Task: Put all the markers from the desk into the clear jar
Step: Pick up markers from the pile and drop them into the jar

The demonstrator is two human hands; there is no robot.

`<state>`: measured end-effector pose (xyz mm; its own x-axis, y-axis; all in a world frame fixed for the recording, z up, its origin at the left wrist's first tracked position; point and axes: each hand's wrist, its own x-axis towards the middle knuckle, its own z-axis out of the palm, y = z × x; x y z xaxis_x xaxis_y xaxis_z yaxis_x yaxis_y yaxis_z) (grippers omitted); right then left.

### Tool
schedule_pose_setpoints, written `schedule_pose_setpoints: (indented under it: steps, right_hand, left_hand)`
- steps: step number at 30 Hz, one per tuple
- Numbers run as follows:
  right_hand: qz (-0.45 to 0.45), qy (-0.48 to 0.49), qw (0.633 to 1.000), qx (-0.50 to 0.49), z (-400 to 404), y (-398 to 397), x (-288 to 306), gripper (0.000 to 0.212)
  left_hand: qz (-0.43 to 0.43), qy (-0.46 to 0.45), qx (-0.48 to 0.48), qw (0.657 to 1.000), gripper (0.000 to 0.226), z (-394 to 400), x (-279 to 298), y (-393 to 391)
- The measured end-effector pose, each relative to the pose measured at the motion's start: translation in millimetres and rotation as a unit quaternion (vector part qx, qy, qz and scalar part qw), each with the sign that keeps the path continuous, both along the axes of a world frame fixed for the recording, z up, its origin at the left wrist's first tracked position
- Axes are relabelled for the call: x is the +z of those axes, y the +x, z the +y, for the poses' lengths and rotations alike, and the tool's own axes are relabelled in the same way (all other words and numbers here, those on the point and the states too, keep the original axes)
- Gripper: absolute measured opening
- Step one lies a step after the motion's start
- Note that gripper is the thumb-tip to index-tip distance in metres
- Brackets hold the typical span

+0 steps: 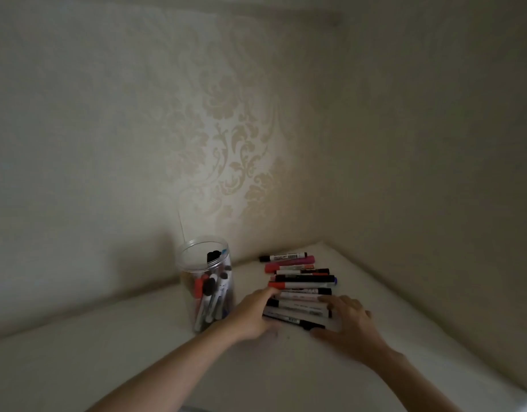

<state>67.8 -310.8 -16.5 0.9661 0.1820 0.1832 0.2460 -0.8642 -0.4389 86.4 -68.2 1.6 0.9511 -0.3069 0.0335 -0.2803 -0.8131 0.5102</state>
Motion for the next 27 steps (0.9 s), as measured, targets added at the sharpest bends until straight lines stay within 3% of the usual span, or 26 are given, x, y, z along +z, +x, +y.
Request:
schedule_pose_setpoints:
  steps: [4, 12, 16, 21, 24, 27]
  right_hand:
    - [-0.043, 0.066, 0.997, -0.02, -8, 14, -2, 0.04]
    - [-0.001, 0.009, 1.0, -0.021, -13, 42, 0, 0.03]
    - [-0.013, 0.019, 0.999, -0.026, -12, 37, -2, 0.023]
    - [0.013, 0.166, 0.986, -0.026, -22, 23, 4, 0.013]
    - [0.039, 0.284, 0.957, -0.051, -27, 17, 9, 0.014]
    - [0.049, 0.34, 0.936, -0.07, -24, 11, 10, 0.014]
  left_hand:
    - [-0.003, 0.032, 0.006, 0.999, 0.045, 4, -6, 5]
    - [-0.019, 0.019, 0.007, 1.0, 0.019, 2, -9, -10]
    - [-0.01, -0.018, 0.01, 1.0, 0.018, 6, -8, -19]
    - [-0.005, -0.103, 0.023, 0.994, 0.018, 7, 15, -26]
    - [-0.028, -0.164, 0.04, 0.985, 0.014, 7, 42, -28]
    - [-0.047, -0.216, 0.047, 0.974, 0.017, 11, 70, -34]
